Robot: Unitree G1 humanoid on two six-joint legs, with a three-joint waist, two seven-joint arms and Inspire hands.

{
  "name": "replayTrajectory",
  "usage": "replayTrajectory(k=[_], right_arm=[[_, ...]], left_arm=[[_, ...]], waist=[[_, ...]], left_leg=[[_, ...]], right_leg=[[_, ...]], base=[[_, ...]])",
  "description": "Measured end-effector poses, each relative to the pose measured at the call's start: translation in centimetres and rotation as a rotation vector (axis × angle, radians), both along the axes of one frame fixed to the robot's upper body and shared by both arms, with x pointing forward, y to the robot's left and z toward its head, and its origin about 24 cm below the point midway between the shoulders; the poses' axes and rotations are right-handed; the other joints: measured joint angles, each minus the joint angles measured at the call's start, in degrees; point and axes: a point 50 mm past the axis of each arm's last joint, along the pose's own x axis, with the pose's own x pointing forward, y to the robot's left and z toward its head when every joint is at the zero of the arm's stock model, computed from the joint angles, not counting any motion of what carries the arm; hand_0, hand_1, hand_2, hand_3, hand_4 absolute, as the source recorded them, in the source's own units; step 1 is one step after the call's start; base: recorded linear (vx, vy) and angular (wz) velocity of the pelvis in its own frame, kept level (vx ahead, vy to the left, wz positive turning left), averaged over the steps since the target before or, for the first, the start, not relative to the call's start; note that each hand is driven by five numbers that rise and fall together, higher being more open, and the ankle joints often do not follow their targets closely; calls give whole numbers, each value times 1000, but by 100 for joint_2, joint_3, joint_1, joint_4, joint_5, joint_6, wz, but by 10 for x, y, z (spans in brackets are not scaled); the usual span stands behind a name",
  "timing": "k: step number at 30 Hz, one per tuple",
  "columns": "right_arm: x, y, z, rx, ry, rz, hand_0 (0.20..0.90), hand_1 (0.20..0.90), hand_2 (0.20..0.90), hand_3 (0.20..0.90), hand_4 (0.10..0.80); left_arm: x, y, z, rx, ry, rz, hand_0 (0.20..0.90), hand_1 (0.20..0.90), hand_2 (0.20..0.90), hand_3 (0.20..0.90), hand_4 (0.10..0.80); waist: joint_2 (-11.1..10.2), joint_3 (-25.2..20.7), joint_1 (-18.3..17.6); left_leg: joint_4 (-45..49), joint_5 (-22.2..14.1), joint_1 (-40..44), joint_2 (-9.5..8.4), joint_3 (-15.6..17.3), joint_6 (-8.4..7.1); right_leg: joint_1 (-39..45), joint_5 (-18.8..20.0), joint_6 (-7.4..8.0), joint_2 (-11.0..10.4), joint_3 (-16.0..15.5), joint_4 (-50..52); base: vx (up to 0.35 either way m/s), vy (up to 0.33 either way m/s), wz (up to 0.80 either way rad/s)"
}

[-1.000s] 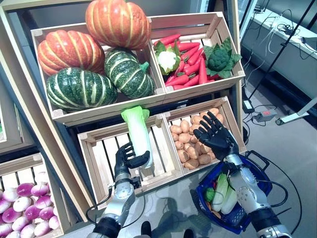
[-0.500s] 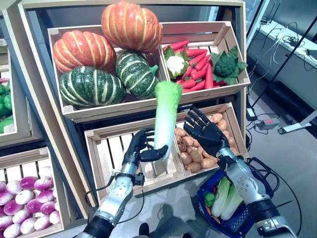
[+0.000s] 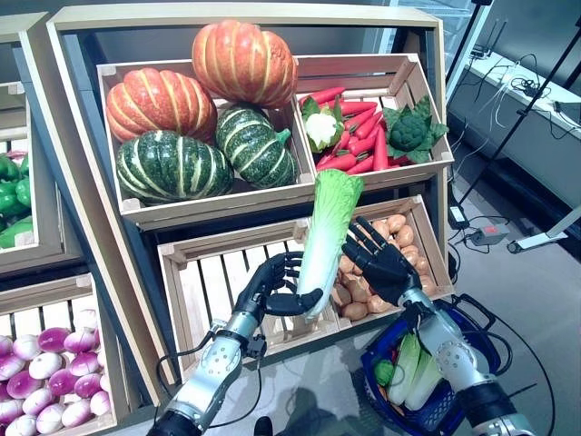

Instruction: Put vegetables into the basket

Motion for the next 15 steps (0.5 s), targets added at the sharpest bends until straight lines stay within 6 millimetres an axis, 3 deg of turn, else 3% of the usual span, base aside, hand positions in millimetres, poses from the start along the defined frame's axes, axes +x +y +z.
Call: replayTrajectory(k=[3,8,15], right_arm=[[-1,4,3,40,-16,25,900,900,900,900,800],[-1,14,24,97,-110,79,900,900,900,900,800],[10,10,39,43,-148,116,900,900,900,900,800]], left_arm=[[0,-2,5,-6,-27,-9,300,300,300,300,400],[1,-7,15,-10,-83,-38,300,300,300,300,400],[2,-10,19,-11,-107,-63,300,300,300,300,400]], waist=[[15,-8,-47],[41,-24,-120],[137,-110,-125]], left_leg=[[0,0,1,4,1,0],[0,0,11,3,8,0],[0,0,22,6,14,-1]], right_leg=[[-1,0,0,-5,2,0],[4,0,0,-11,10,0],[11,2,2,3,19,0]], base=[[0,0,0],[0,0,0],[0,0,0]])
